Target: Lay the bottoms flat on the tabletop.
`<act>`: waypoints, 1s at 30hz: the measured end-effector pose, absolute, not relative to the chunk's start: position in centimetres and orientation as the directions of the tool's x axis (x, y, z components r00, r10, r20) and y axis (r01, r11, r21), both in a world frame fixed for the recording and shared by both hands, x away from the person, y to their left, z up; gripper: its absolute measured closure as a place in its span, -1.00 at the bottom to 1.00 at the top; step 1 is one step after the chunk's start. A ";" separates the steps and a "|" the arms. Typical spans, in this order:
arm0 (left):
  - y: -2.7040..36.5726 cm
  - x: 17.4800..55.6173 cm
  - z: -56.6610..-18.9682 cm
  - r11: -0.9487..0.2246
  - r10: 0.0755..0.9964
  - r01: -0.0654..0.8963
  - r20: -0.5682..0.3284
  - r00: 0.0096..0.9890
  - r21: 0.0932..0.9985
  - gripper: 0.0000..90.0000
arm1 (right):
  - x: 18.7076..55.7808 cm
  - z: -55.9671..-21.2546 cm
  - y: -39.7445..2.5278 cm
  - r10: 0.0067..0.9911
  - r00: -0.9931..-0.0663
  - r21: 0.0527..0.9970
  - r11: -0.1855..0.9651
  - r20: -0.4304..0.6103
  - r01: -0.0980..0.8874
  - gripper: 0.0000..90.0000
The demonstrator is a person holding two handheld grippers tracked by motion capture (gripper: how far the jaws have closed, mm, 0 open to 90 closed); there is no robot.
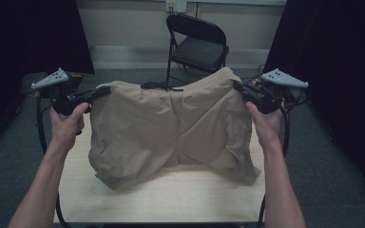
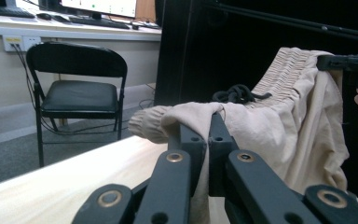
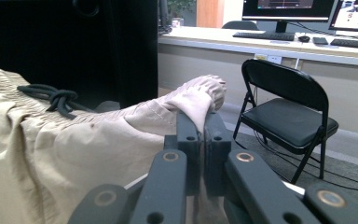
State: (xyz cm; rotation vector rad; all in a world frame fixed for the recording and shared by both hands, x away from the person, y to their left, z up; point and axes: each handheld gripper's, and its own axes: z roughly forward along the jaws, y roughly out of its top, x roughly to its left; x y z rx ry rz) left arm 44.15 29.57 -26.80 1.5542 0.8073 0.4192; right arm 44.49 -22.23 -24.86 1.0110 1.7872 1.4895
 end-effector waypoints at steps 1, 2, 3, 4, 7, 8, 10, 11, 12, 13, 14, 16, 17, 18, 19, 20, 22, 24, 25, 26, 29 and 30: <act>29.5 44.6 -26.5 0.022 0.703 0.249 -0.192 0.685 0.968 0.98 | 45.1 -24.6 -22.2 0.850 -0.526 0.980 0.081 0.027 0.182 0.96; 29.4 45.1 -26.1 0.019 0.708 0.243 -0.185 0.681 0.970 0.98 | 45.5 -24.3 -22.2 0.852 -0.523 0.980 0.078 0.030 0.183 0.96; 29.4 45.7 -25.7 0.020 0.713 0.240 -0.182 0.677 0.971 0.98 | 46.2 -24.0 -22.1 0.855 -0.517 0.981 0.076 0.029 0.181 0.96; 29.4 46.4 -25.3 0.025 0.713 0.230 -0.179 0.677 0.973 0.98 | 46.8 -23.7 -22.1 0.857 -0.514 0.981 0.072 0.031 0.179 0.96; 29.5 48.5 -25.2 0.038 0.730 0.225 -0.181 0.659 0.974 0.98 | 49.0 -23.1 -22.1 0.864 -0.501 0.981 0.051 0.052 0.189 0.96; 29.5 49.4 -25.7 0.049 0.748 0.247 -0.199 0.633 0.968 0.92 | 49.8 -23.1 -22.1 0.870 -0.490 0.978 0.045 0.061 0.202 0.94; 29.4 50.5 -26.8 0.045 0.775 0.294 -0.219 0.593 0.955 0.63 | 51.3 -23.8 -22.1 0.886 -0.461 0.970 0.062 0.055 0.235 0.72; 29.4 51.0 -28.1 0.051 0.767 0.323 -0.244 0.593 0.945 0.49 | 51.9 -24.4 -22.1 0.899 -0.436 0.962 0.074 0.050 0.263 0.48; 29.3 51.1 -28.6 0.042 0.769 0.331 -0.242 0.592 0.943 0.41 | 52.7 -25.6 -22.1 0.908 -0.417 0.944 0.104 0.038 0.313 0.31; 29.3 51.1 -29.0 0.038 0.771 0.338 -0.243 0.589 0.940 0.40 | 52.8 -26.1 -22.1 0.912 -0.409 0.939 0.110 0.035 0.325 0.21; 29.2 51.1 -29.5 0.036 0.769 0.345 -0.246 0.590 0.938 0.38 | 52.9 -26.6 -22.2 0.914 -0.404 0.937 0.100 0.047 0.335 0.16; 29.2 51.0 -30.4 0.027 0.761 0.365 -0.256 0.597 0.931 0.36 | 52.9 -27.7 -22.3 0.916 -0.397 0.932 0.096 0.055 0.349 0.14; 29.2 50.9 -30.7 0.017 0.759 0.373 -0.255 0.599 0.928 0.36 | 52.9 -28.3 -22.4 0.914 -0.402 0.927 0.099 0.059 0.362 0.13; 29.2 50.8 -31.1 0.019 0.749 0.379 -0.264 0.608 0.925 0.36 | 52.8 -28.8 -22.3 0.911 -0.408 0.922 0.101 0.065 0.373 0.12; 29.2 50.7 -31.2 0.017 0.746 0.381 -0.265 0.610 0.924 0.40 | 52.6 -29.3 -22.2 0.907 -0.416 0.920 0.108 0.063 0.376 0.12; 29.2 50.5 -31.4 0.013 0.743 0.384 -0.266 0.614 0.923 0.42 | 52.5 -29.6 -22.1 0.908 -0.415 0.919 0.112 0.060 0.377 0.12; 29.2 50.1 -31.6 0.007 0.734 0.384 -0.265 0.625 0.923 0.45 | 52.0 -30.1 -21.9 0.903 -0.424 0.919 0.110 0.066 0.378 0.12; 29.2 49.5 -31.9 0.004 0.725 0.384 -0.267 0.635 0.923 0.49 | 51.5 -30.4 -21.6 0.900 -0.432 0.920 0.113 0.066 0.375 0.12; 29.3 49.3 -32.0 0.002 0.722 0.384 -0.267 0.639 0.923 0.50 | 51.1 -30.5 -21.4 0.893 -0.445 0.921 0.115 0.068 0.371 0.12; 29.3 49.1 -32.2 -0.002 0.717 0.383 -0.266 0.645 0.924 0.50 | 50.9 -30.6 -21.2 0.890 -0.452 0.923 0.119 0.065 0.366 0.12; 29.3 48.2 -32.8 -0.012 0.700 0.379 -0.263 0.664 0.925 0.56 | 49.8 -31.2 -20.6 0.873 -0.483 0.925 0.129 0.065 0.358 0.13; 29.3 47.9 -33.0 -0.019 0.699 0.377 -0.257 0.668 0.926 0.56 | 49.4 -31.4 -20.3 0.865 -0.498 0.925 0.136 0.064 0.355 0.13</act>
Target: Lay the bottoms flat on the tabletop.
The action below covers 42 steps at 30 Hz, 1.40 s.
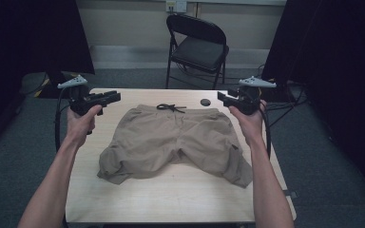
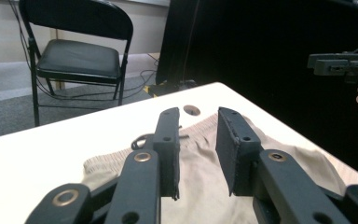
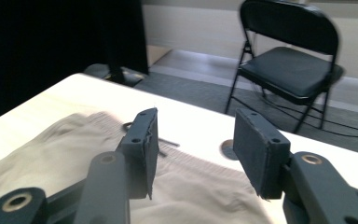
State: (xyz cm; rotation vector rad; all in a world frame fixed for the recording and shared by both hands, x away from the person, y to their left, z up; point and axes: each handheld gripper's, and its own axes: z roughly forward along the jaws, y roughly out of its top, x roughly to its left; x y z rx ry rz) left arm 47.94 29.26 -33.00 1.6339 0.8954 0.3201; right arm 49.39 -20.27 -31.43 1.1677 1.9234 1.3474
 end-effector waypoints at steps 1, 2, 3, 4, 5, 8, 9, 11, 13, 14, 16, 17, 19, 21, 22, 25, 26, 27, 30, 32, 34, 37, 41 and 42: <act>29.2 47.6 -33.2 -0.025 0.697 0.379 -0.255 0.670 0.925 0.58 | 49.0 -31.7 -19.9 0.859 -0.509 0.923 0.150 0.057 0.355 0.14; 29.1 47.2 -33.5 -0.027 0.687 0.378 -0.258 0.680 0.925 0.58 | 48.6 -32.1 -19.6 0.853 -0.520 0.923 0.155 0.054 0.351 0.15; 29.1 47.0 -33.7 -0.033 0.686 0.380 -0.256 0.681 0.924 0.60 | 48.0 -32.6 -19.2 0.843 -0.535 0.924 0.154 0.062 0.350 0.16; 29.0 46.6 -33.9 -0.039 0.683 0.381 -0.253 0.685 0.924 0.61 | 47.7 -32.9 -18.9 0.838 -0.541 0.924 0.153 0.067 0.351 0.18; 28.9 46.2 -34.2 -0.053 0.676 0.384 -0.250 0.693 0.922 0.63 | 47.3 -33.3 -18.7 0.832 -0.551 0.926 0.150 0.071 0.347 0.19; 28.7 44.7 -35.1 -0.051 0.661 0.378 -0.253 0.707 0.924 0.67 | 46.1 -34.7 -17.7 0.812 -0.578 0.922 0.160 0.080 0.352 0.29; 28.6 44.2 -35.6 -0.059 0.650 0.385 -0.257 0.715 0.921 0.69 | 45.8 -35.2 -17.4 0.805 -0.588 0.920 0.169 0.079 0.355 0.34; 28.4 42.9 -36.9 -0.082 0.638 0.396 -0.257 0.726 0.915 0.70 | 45.0 -36.2 -16.6 0.784 -0.615 0.917 0.180 0.084 0.355 0.41; 28.4 42.4 -37.4 -0.090 0.635 0.399 -0.256 0.728 0.912 0.69 | 43.8 -37.4 -15.5 0.758 -0.646 0.913 0.197 0.089 0.358 0.50; 28.3 41.4 -38.3 -0.096 0.632 0.418 -0.269 0.727 0.903 0.69 | 43.5 -37.8 -15.1 0.748 -0.658 0.912 0.201 0.094 0.359 0.54; 28.3 40.4 -39.3 -0.128 0.627 0.429 -0.262 0.733 0.894 0.67 | 42.8 -38.6 -14.3 0.731 -0.676 0.907 0.216 0.095 0.361 0.59; 28.3 40.4 -39.3 -0.128 0.627 0.429 -0.262 0.733 0.894 0.66 | 42.8 -38.6 -14.3 0.731 -0.676 0.907 0.216 0.095 0.361 0.59; 28.3 39.3 -40.3 -0.136 0.626 0.451 -0.276 0.730 0.882 0.64 | 42.0 -39.6 -13.4 0.704 -0.699 0.913 0.192 0.128 0.360 0.65; 28.3 38.3 -41.4 -0.151 0.630 0.473 -0.285 0.723 0.868 0.54 | 41.5 -40.3 -12.3 0.689 -0.716 0.904 0.226 0.114 0.362 0.69; 28.3 37.4 -42.5 -0.176 0.640 0.486 -0.276 0.718 0.856 0.46 | 41.3 -40.7 -11.8 0.676 -0.728 0.901 0.236 0.118 0.365 0.69; 28.3 36.7 -43.7 -0.178 0.624 0.503 -0.299 0.722 0.846 0.37 | 40.8 -41.4 -10.8 0.653 -0.747 0.896 0.247 0.127 0.368 0.72; 28.5 36.4 -44.9 -0.176 0.648 0.524 -0.303 0.699 0.834 0.24 | 40.3 -42.3 -9.6 0.630 -0.765 0.888 0.266 0.134 0.374 0.72; 28.5 36.4 -44.9 -0.176 0.648 0.524 -0.303 0.699 0.834 0.17 | 40.3 -42.3 -9.6 0.630 -0.765 0.888 0.266 0.134 0.374 0.72; 28.8 36.6 -46.2 -0.185 0.680 0.551 -0.299 0.669 0.814 -0.06 | 39.7 -44.2 -7.0 0.586 -0.795 0.868 0.304 0.154 0.392 0.70; 29.2 36.9 -46.9 -0.179 0.704 0.570 -0.300 0.644 0.802 -0.12 | 39.5 -44.7 -6.4 0.576 -0.802 0.864 0.313 0.158 0.395 0.70; 29.6 37.3 -47.7 -0.158 0.718 0.587 -0.316 0.620 0.794 -0.14 | 39.3 -45.5 -5.2 0.549 -0.818 0.856 0.327 0.172 0.400 0.67; 29.6 37.6 -48.6 -0.181 0.742 0.608 -0.298 0.600 0.773 -0.16 | 38.9 -46.6 -3.4 0.519 -0.835 0.847 0.346 0.184 0.402 0.47; 29.8 38.4 -49.4 -0.168 0.768 0.636 -0.304 0.564 0.753 -0.12 | 38.6 -48.2 -1.4 0.513 -0.842 0.819 0.403 0.168 0.409 0.10; 29.8 38.5 -49.5 -0.167 0.767 0.637 -0.307 0.564 0.753 -0.05 | 38.8 -48.8 -0.8 0.524 -0.837 0.812 0.413 0.158 0.412 0.00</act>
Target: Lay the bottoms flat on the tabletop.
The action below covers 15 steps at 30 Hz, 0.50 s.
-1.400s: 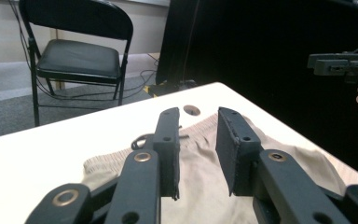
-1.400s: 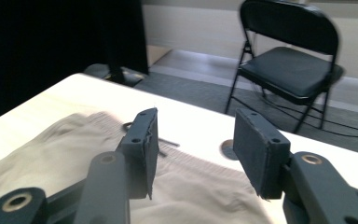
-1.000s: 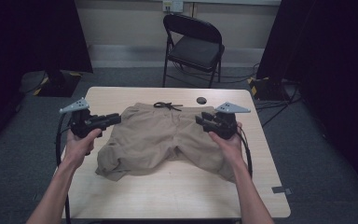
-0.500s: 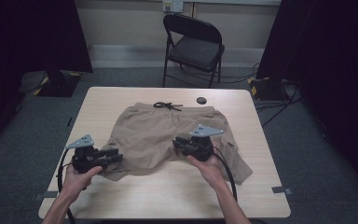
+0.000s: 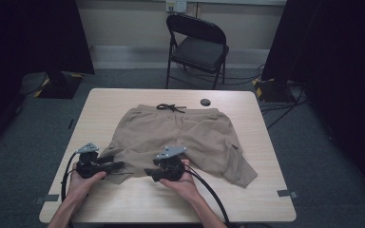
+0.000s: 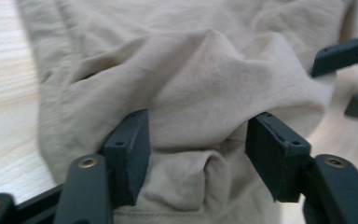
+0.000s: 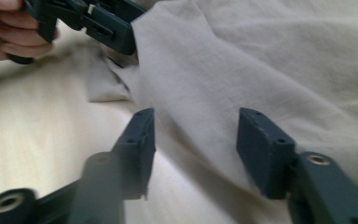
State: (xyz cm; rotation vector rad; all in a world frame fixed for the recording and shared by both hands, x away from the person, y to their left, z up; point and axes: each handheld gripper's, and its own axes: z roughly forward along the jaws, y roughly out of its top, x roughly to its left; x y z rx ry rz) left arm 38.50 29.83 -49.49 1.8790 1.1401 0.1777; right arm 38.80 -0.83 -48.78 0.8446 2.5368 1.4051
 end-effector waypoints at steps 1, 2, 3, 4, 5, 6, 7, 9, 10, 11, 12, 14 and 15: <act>29.8 38.7 -49.7 -0.175 0.777 0.643 -0.297 0.555 0.745 -0.01 | 38.9 -48.9 -0.7 0.528 -0.834 0.811 0.411 0.160 0.415 -0.03; 29.9 38.7 -49.9 -0.175 0.785 0.645 -0.290 0.548 0.744 0.05 | 39.2 -49.0 -0.4 0.531 -0.833 0.812 0.411 0.157 0.415 -0.06; 30.0 38.8 -50.0 -0.168 0.783 0.642 -0.294 0.548 0.748 0.10 | 39.4 -49.1 -0.2 0.536 -0.831 0.812 0.413 0.150 0.413 -0.09; 30.0 38.8 -50.0 -0.156 0.782 0.648 -0.308 0.542 0.745 0.14 | 39.7 -49.3 0.1 0.543 -0.827 0.808 0.417 0.146 0.417 -0.11; 30.1 38.8 -50.0 -0.152 0.786 0.647 -0.305 0.537 0.747 0.17 | 39.9 -49.4 0.2 0.545 -0.826 0.806 0.420 0.143 0.417 -0.10; 30.1 38.8 -50.0 -0.152 0.786 0.647 -0.305 0.537 0.747 0.22 | 39.9 -49.4 0.2 0.545 -0.826 0.806 0.420 0.143 0.417 -0.10; 30.2 38.9 -50.1 -0.153 0.786 0.646 -0.304 0.539 0.748 0.22 | 40.1 -49.6 0.5 0.549 -0.825 0.802 0.430 0.134 0.416 -0.06; 30.3 38.7 -49.9 -0.145 0.778 0.645 -0.316 0.543 0.751 0.26 | 40.7 -49.9 1.0 0.547 -0.829 0.788 0.457 0.117 0.413 0.57; 30.3 38.7 -49.9 -0.145 0.778 0.645 -0.316 0.543 0.751 0.26 | 40.7 -49.9 1.0 0.547 -0.829 0.788 0.457 0.117 0.413 0.57; 30.2 38.4 -49.3 -0.150 0.774 0.625 -0.303 0.556 0.766 0.25 | 41.3 -49.4 1.2 0.541 -0.831 0.788 0.452 0.130 0.417 0.95; 30.0 38.0 -48.7 -0.135 0.768 0.607 -0.305 0.563 0.783 0.21 | 41.5 -49.2 1.2 0.541 -0.831 0.794 0.444 0.133 0.416 1.00; 29.9 37.6 -47.9 -0.117 0.756 0.579 -0.306 0.578 0.807 0.19 | 42.0 -48.4 1.2 0.541 -0.828 0.804 0.421 0.150 0.421 1.00; 29.7 37.4 -47.6 -0.116 0.748 0.565 -0.302 0.591 0.817 0.18 | 42.3 -47.9 1.2 0.546 -0.824 0.811 0.408 0.150 0.418 1.00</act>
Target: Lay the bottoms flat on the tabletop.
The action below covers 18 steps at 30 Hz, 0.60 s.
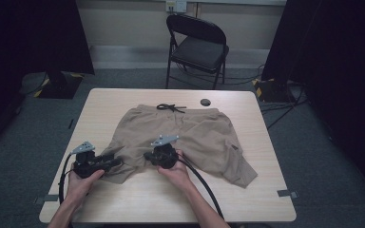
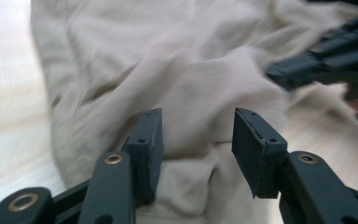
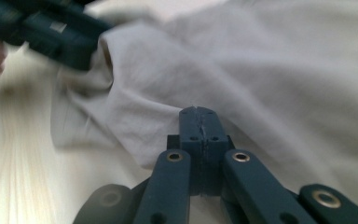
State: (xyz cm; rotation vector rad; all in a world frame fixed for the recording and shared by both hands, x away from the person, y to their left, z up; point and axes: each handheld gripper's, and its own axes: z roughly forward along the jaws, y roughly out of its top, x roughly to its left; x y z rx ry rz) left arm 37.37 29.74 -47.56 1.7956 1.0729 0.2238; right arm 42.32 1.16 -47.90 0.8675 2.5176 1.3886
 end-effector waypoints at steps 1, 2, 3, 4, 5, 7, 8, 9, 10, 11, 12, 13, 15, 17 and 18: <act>29.5 37.2 -47.3 -0.112 0.739 0.552 -0.302 0.602 0.826 0.18 | 42.7 -47.3 1.1 0.553 -0.819 0.819 0.395 0.150 0.416 1.00; 29.5 37.2 -47.3 -0.112 0.739 0.552 -0.302 0.602 0.826 0.18 | 43.2 -46.6 0.9 0.562 -0.812 0.828 0.375 0.156 0.418 1.00; 29.1 37.0 -47.0 -0.123 0.725 0.538 -0.295 0.622 0.834 0.17 | 43.5 -46.2 0.8 0.569 -0.807 0.832 0.364 0.156 0.417 1.00; 28.9 36.9 -47.0 -0.130 0.719 0.532 -0.290 0.632 0.837 0.17 | 44.1 -45.5 0.5 0.581 -0.798 0.839 0.346 0.159 0.420 1.00; 28.9 36.9 -47.0 -0.130 0.719 0.532 -0.290 0.632 0.837 0.15 | 44.1 -45.5 0.5 0.581 -0.798 0.839 0.346 0.159 0.420 1.00; 28.0 37.0 -47.2 -0.173 0.703 0.532 -0.274 0.656 0.829 0.09 | 45.5 -44.4 0.1 0.603 -0.779 0.847 0.316 0.170 0.428 1.00; 27.8 37.1 -47.4 -0.183 0.708 0.535 -0.267 0.654 0.825 0.05 | 45.9 -44.2 0.0 0.608 -0.776 0.846 0.314 0.169 0.430 1.00; 27.6 37.2 -47.6 -0.200 0.712 0.538 -0.256 0.654 0.819 0.01 | 46.3 -44.1 -0.1 0.613 -0.772 0.844 0.315 0.169 0.435 1.00; 27.5 37.3 -47.8 -0.204 0.716 0.542 -0.254 0.651 0.815 -0.06 | 46.7 -44.2 -0.1 0.622 -0.765 0.841 0.313 0.169 0.441 1.00; 27.4 37.4 -48.0 -0.202 0.724 0.554 -0.258 0.640 0.808 -0.10 | 47.0 -44.3 -0.1 0.628 -0.759 0.838 0.313 0.171 0.447 1.00; 27.5 37.6 -48.2 -0.203 0.725 0.560 -0.261 0.637 0.803 -0.15 | 47.4 -44.6 -0.2 0.639 -0.750 0.829 0.317 0.173 0.462 1.00; 27.4 37.8 -48.7 -0.208 0.733 0.570 -0.259 0.629 0.795 -0.18 | 47.8 -45.0 -0.2 0.647 -0.742 0.819 0.322 0.176 0.475 1.00; 27.2 37.9 -49.0 -0.217 0.736 0.577 -0.257 0.627 0.787 -0.20 | 48.4 -46.1 -0.2 0.657 -0.729 0.794 0.334 0.190 0.508 1.00; 27.0 38.1 -49.5 -0.249 0.737 0.587 -0.243 0.631 0.770 -0.19 | 48.7 -47.2 -0.2 0.669 -0.715 0.777 0.333 0.204 0.534 0.94; 26.9 38.1 -49.7 -0.268 0.740 0.591 -0.230 0.632 0.761 -0.07 | 48.7 -47.6 -0.3 0.671 -0.712 0.771 0.334 0.209 0.542 0.86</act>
